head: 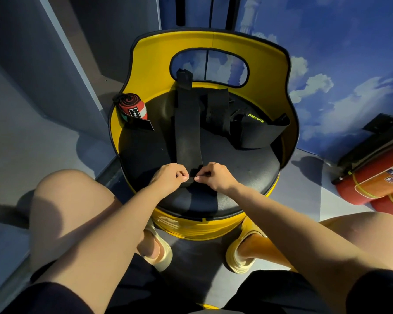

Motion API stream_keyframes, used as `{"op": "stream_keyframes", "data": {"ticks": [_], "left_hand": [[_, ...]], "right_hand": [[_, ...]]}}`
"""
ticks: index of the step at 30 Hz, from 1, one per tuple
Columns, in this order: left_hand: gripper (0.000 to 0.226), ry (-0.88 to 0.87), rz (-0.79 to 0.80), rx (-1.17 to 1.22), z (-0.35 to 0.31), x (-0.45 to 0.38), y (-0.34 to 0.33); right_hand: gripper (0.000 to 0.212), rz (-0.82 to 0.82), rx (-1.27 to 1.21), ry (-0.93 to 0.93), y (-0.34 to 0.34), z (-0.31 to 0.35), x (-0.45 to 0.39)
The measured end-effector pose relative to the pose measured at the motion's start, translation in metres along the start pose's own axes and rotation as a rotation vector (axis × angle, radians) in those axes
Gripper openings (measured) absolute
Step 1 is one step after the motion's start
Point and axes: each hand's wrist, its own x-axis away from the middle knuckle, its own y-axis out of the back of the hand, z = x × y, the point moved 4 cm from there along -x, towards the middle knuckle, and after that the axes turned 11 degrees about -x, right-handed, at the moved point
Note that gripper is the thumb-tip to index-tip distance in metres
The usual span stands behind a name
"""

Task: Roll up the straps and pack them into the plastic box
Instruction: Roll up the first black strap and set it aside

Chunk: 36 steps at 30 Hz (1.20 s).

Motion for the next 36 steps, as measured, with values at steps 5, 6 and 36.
{"op": "stream_keyframes", "data": {"ticks": [5, 6, 36], "left_hand": [[0.016, -0.012, -0.080, -0.126, -0.001, 0.000, -0.001], [0.016, -0.038, -0.100, -0.177, -0.003, 0.000, 0.001], [0.022, -0.059, 0.055, -0.142, 0.002, -0.011, 0.004]], "right_hand": [[0.019, -0.012, -0.040, -0.062, 0.001, -0.002, -0.007], [0.020, -0.006, -0.039, -0.071, 0.001, -0.002, -0.009], [0.037, 0.070, 0.393, 0.242, -0.003, 0.005, -0.004]]}}
